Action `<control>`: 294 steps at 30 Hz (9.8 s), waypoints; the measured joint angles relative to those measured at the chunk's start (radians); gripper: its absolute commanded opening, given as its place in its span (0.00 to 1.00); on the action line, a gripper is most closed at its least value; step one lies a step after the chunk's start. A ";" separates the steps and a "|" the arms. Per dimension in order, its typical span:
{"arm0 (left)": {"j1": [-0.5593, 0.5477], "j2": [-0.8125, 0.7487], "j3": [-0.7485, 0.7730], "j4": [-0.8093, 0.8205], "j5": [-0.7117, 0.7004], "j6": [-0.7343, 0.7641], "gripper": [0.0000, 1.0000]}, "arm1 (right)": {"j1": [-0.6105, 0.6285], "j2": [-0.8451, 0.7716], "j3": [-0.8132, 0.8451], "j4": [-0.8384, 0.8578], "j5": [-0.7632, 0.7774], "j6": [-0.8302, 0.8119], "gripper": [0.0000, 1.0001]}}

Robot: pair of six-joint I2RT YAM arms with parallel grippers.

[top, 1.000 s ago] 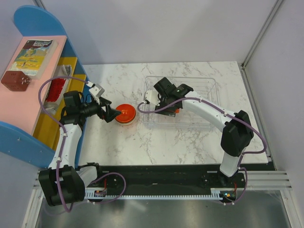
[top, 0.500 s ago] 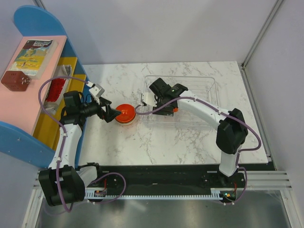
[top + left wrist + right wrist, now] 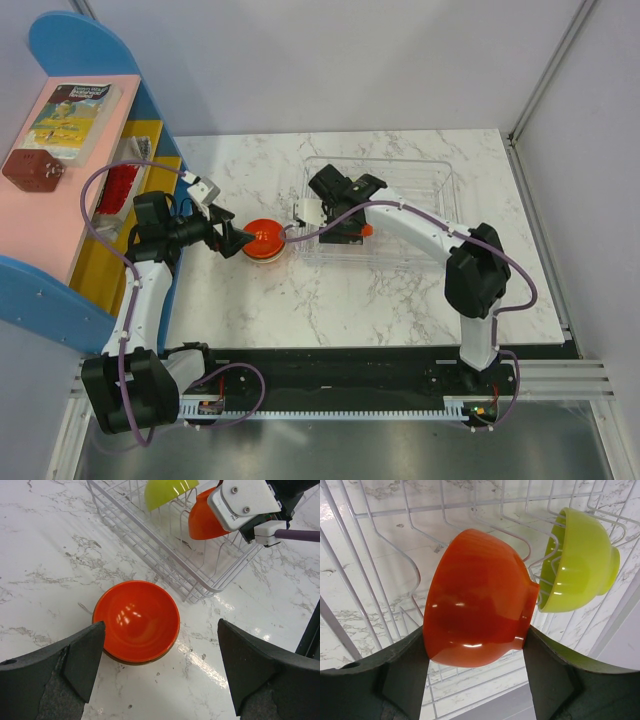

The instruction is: Load the bowls into the dish rack

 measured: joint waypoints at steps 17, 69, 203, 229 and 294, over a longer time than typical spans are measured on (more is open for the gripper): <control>0.004 0.000 0.000 0.000 0.003 0.001 1.00 | -0.020 0.075 0.059 -0.062 -0.093 -0.009 0.00; 0.004 0.212 -0.006 0.002 -0.185 0.002 0.93 | -0.018 -0.177 0.061 0.117 -0.076 0.179 0.98; -0.362 0.156 0.276 0.064 -0.167 0.062 0.02 | -0.237 -0.087 -0.432 1.358 -1.352 1.795 0.57; -0.308 0.148 0.252 0.104 -0.176 0.005 1.00 | -0.236 -0.084 -0.394 1.137 -1.308 1.567 0.00; -0.099 0.199 0.019 -0.003 -0.131 0.032 1.00 | -0.359 -0.006 -0.400 0.632 0.496 0.225 0.00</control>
